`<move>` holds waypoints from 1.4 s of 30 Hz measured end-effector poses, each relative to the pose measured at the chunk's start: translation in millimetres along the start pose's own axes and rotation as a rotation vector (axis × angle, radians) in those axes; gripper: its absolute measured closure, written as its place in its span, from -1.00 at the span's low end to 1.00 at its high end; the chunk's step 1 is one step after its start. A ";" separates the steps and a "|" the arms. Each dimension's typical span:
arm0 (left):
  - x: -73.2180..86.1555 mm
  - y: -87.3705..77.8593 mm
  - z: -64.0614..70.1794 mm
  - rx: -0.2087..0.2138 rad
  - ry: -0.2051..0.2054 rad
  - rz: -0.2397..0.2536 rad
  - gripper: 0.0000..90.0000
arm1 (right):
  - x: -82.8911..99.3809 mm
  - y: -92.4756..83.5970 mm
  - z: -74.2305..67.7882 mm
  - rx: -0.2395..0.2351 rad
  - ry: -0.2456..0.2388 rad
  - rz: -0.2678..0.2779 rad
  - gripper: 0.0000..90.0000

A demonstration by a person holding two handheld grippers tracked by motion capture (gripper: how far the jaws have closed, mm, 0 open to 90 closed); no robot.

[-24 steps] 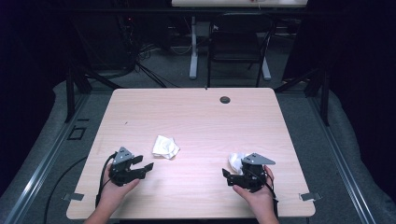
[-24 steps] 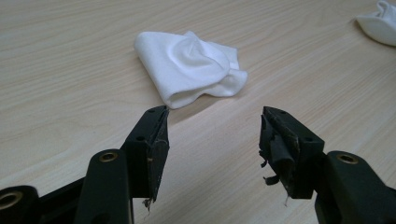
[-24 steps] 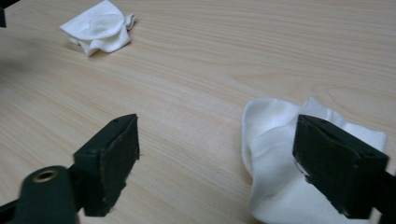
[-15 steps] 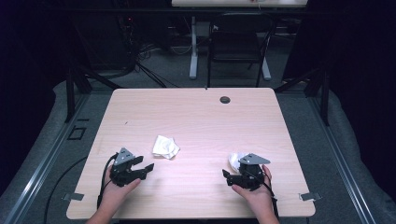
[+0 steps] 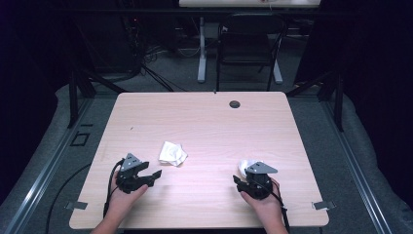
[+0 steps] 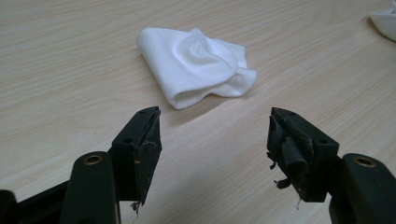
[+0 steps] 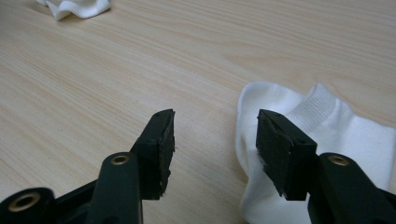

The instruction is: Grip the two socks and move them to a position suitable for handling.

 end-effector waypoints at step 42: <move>-44.1 65.7 -5.9 -0.101 0.029 -0.047 0.75 | -1.3 -0.7 4.1 -0.039 0.090 0.010 0.33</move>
Point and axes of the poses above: each handheld gripper's, and its own axes: y roughly forward along the jaws, x roughly out of its underside, z roughly to its right, the point moved 6 cm from there along y, roughly forward along the jaws, and after that the axes turned 2 degrees about y, right-handed, at the moved point
